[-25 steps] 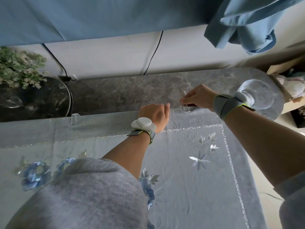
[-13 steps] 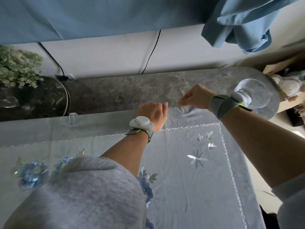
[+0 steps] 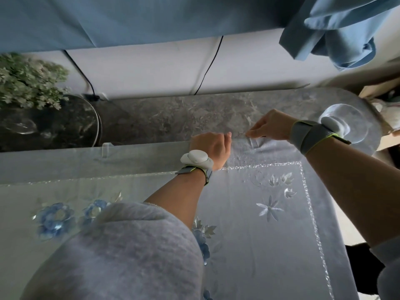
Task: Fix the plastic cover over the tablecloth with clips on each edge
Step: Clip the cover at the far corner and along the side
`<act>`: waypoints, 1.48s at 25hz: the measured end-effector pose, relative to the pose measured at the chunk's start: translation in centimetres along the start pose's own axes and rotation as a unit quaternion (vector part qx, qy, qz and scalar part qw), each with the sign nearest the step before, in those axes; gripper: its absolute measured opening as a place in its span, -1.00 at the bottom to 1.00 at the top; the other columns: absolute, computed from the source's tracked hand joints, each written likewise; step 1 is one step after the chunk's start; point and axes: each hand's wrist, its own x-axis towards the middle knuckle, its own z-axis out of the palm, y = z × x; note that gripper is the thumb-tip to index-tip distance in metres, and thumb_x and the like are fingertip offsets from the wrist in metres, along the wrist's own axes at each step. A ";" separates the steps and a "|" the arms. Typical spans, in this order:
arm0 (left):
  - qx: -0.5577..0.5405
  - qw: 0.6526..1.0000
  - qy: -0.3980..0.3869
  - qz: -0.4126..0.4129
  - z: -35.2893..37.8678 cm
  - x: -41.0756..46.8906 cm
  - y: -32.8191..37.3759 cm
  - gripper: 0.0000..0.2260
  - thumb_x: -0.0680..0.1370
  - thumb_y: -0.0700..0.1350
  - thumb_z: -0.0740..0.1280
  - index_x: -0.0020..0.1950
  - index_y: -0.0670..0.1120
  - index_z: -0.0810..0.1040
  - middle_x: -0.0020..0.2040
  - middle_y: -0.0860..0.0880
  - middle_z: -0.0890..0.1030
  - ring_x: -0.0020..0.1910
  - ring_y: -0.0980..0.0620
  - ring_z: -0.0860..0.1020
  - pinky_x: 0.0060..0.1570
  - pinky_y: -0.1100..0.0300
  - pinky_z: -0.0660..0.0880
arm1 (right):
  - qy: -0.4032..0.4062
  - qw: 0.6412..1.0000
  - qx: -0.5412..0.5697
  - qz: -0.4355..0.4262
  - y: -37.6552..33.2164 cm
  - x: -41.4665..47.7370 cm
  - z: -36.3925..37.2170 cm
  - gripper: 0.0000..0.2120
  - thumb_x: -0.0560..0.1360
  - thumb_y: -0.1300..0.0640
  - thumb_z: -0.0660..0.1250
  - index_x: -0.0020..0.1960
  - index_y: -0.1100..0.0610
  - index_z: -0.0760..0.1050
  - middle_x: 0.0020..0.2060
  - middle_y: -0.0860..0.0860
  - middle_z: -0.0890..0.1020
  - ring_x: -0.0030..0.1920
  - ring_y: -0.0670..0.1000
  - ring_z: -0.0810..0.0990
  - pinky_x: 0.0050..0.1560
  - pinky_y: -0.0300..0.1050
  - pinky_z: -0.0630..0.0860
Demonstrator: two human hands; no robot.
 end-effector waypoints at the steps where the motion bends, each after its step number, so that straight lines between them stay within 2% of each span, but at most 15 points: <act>1: -0.002 1.000 -0.003 0.005 0.0 0.0 -0.1 -0.53 0.66 0.08 -0.06 -0.36 -0.08 0.33 -0.39 -0.01 0.45 -0.38 -0.12 0.51 -0.31 0.16 0.41 | -0.003 1.000 0.004 0.002 0.1 0.0 0.2 -0.80 0.44 0.04 0.45 -0.01 0.13 0.68 -0.30 -0.09 0.61 -0.30 -0.13 0.49 -0.14 -0.21 0.42; 4: 0.012 1.000 -0.012 0.017 0.2 0.0 -0.4 -0.57 0.66 0.08 -0.05 -0.27 -0.06 0.40 -0.33 -0.04 0.50 -0.33 -0.12 0.56 -0.28 0.14 0.45 | 0.008 0.999 0.037 0.003 0.4 -0.4 0.8 -0.88 0.45 0.09 0.44 -0.10 0.13 0.67 -0.32 -0.01 0.64 -0.35 -0.09 0.49 -0.27 -0.26 0.43; 7: 0.033 0.999 -0.019 0.030 0.3 0.0 -0.4 -0.59 0.66 0.04 -0.04 -0.06 -0.10 0.53 -0.12 -0.10 0.63 -0.19 -0.16 0.58 -0.20 0.11 0.40 | 0.032 0.998 0.052 -0.005 0.7 -0.5 1.4 -0.89 0.46 0.10 0.44 -0.16 0.14 0.68 -0.35 0.01 0.66 -0.33 -0.05 0.58 -0.12 -0.15 0.50; 9: 0.026 0.999 -0.024 0.024 0.3 -0.5 -0.6 -0.62 0.66 0.03 -0.01 0.08 -0.13 0.54 0.05 -0.13 0.63 0.00 -0.18 0.58 0.01 0.04 0.40 | 0.052 0.998 0.028 -0.003 0.8 -0.5 1.8 -0.86 0.48 0.09 0.42 -0.10 0.16 0.69 -0.35 0.04 0.65 -0.30 0.00 0.60 -0.09 -0.17 0.47; 11: 0.022 0.999 -0.045 0.019 0.0 -1.3 -1.1 -0.67 0.65 0.00 0.04 0.23 -0.10 0.49 0.19 -0.12 0.57 0.16 -0.17 0.51 0.16 0.02 0.33 | 0.072 0.997 -0.016 0.003 0.6 -0.5 2.2 -0.82 0.51 0.07 0.37 -0.05 0.15 0.69 -0.23 0.12 0.68 -0.18 0.11 0.63 -0.05 -0.11 0.51; 14: 0.019 0.998 -0.054 0.002 -2.1 -4.0 -2.9 -0.65 0.60 -0.08 0.15 0.38 -0.06 0.39 0.29 -0.11 0.47 0.28 -0.16 0.41 0.26 0.03 0.29 | 0.094 0.989 -0.114 0.008 -0.4 -2.2 3.4 -0.73 0.55 0.04 0.23 -0.01 0.14 0.66 0.01 0.22 0.65 0.04 0.27 0.60 0.05 0.03 0.51; 17: 0.000 0.998 -0.058 -0.019 -4.3 -6.9 -4.5 -0.67 0.56 -0.10 0.19 0.32 -0.10 0.45 0.28 -0.12 0.44 0.28 -0.15 0.40 0.22 0.01 0.36 | 0.177 0.972 -0.154 0.003 -0.7 -4.6 5.1 -0.63 0.48 -0.04 0.12 0.09 0.08 0.59 0.15 0.24 0.59 0.15 0.30 0.53 0.14 0.07 0.50; 20: 0.008 0.995 -0.072 -0.071 -6.7 -11.0 -6.4 -0.70 0.57 -0.09 0.18 0.28 -0.13 0.47 0.27 -0.14 0.44 0.27 -0.18 0.41 0.20 -0.04 0.39 | 0.207 0.965 -0.162 -0.019 -2.7 -7.9 7.4 -0.63 0.52 -0.03 0.21 0.28 0.05 0.51 0.28 0.21 0.51 0.28 0.28 0.43 0.23 0.09 0.40; 22: 0.005 0.993 -0.073 -0.097 -7.8 -14.0 -7.6 -0.71 0.58 -0.10 0.17 0.27 -0.13 0.47 0.27 -0.15 0.44 0.26 -0.18 0.43 0.20 -0.05 0.41 | 0.200 0.966 -0.150 -0.061 -4.5 -10.0 9.2 -0.64 0.53 0.00 0.25 0.30 0.07 0.50 0.31 0.18 0.50 0.29 0.26 0.44 0.22 0.09 0.42; 25: -0.007 0.987 -0.073 -0.142 -8.6 -19.1 -9.3 -0.72 0.59 -0.13 0.15 0.26 -0.14 0.48 0.27 -0.15 0.43 0.26 -0.17 0.44 0.19 -0.04 0.42 | 0.162 0.972 -0.133 -0.110 -6.5 -13.1 12.6 -0.66 0.54 0.02 0.26 0.28 0.08 0.51 0.24 0.17 0.55 0.24 0.23 0.49 0.18 0.07 0.46; 31: -0.031 0.973 -0.066 -0.219 -8.6 -28.4 -12.8 -0.70 0.59 -0.17 0.16 0.28 -0.15 0.49 0.28 -0.17 0.44 0.27 -0.19 0.46 0.20 -0.04 0.44 | 0.081 0.979 -0.134 -0.129 -9.0 -19.0 18.5 -0.72 0.50 0.03 0.28 0.18 -0.01 0.57 0.13 0.08 0.64 0.07 0.15 0.62 0.08 -0.04 0.55; 37: -0.044 0.954 -0.079 -0.286 -8.2 -37.4 -15.7 -0.71 0.58 -0.20 0.15 0.27 -0.19 0.47 0.22 -0.23 0.43 0.22 -0.23 0.45 0.15 -0.07 0.46 | 0.015 0.974 -0.168 -0.149 -11.7 -24.2 25.0 -0.68 0.48 0.02 0.27 0.22 -0.08 0.53 0.15 0.02 0.62 0.14 0.13 0.59 0.11 -0.03 0.54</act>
